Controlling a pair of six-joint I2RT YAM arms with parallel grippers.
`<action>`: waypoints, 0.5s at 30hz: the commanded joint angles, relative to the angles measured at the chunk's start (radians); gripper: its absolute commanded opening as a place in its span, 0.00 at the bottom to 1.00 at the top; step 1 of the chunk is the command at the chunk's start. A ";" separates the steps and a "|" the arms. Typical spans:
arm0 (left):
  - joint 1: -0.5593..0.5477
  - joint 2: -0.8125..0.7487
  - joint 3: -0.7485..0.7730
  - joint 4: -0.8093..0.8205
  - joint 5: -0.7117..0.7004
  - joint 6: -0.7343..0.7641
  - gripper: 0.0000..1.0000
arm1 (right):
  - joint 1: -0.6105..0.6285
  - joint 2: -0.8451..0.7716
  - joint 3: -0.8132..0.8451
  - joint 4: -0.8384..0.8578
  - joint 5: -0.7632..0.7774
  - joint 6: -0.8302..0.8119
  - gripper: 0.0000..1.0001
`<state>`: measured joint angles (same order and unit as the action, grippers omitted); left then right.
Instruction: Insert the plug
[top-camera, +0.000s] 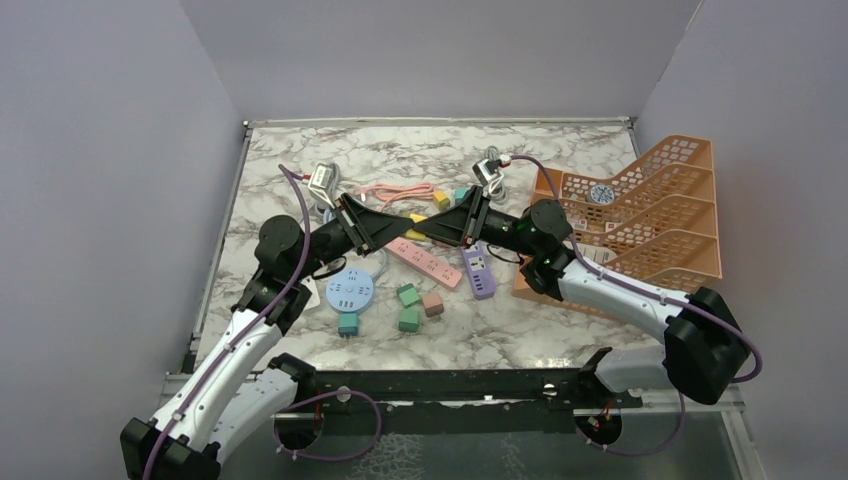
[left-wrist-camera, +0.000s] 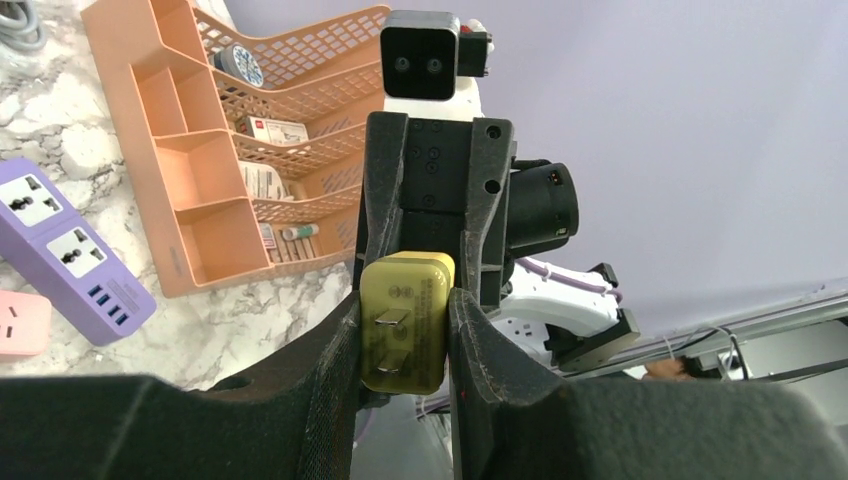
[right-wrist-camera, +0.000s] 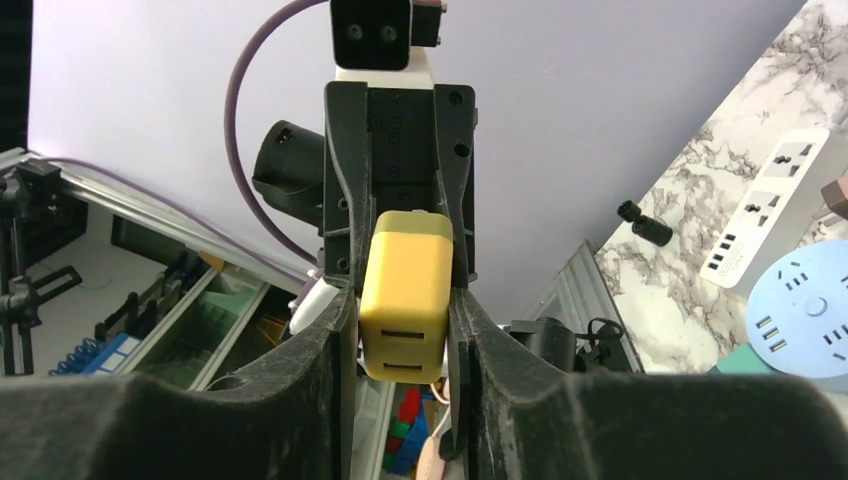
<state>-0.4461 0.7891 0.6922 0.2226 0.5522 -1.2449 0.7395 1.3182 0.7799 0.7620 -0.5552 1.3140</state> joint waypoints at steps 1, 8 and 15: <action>-0.004 -0.022 -0.010 0.033 -0.011 0.019 0.00 | 0.002 0.002 -0.015 0.013 0.055 -0.004 0.19; -0.004 -0.042 0.022 -0.125 -0.068 0.137 0.45 | 0.002 -0.017 -0.013 -0.120 0.076 -0.137 0.01; -0.004 -0.053 0.035 -0.203 -0.105 0.206 0.65 | 0.003 -0.087 -0.060 -0.264 0.126 -0.276 0.01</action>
<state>-0.4492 0.7555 0.6937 0.0654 0.4862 -1.1049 0.7395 1.2854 0.7544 0.5938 -0.4862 1.1500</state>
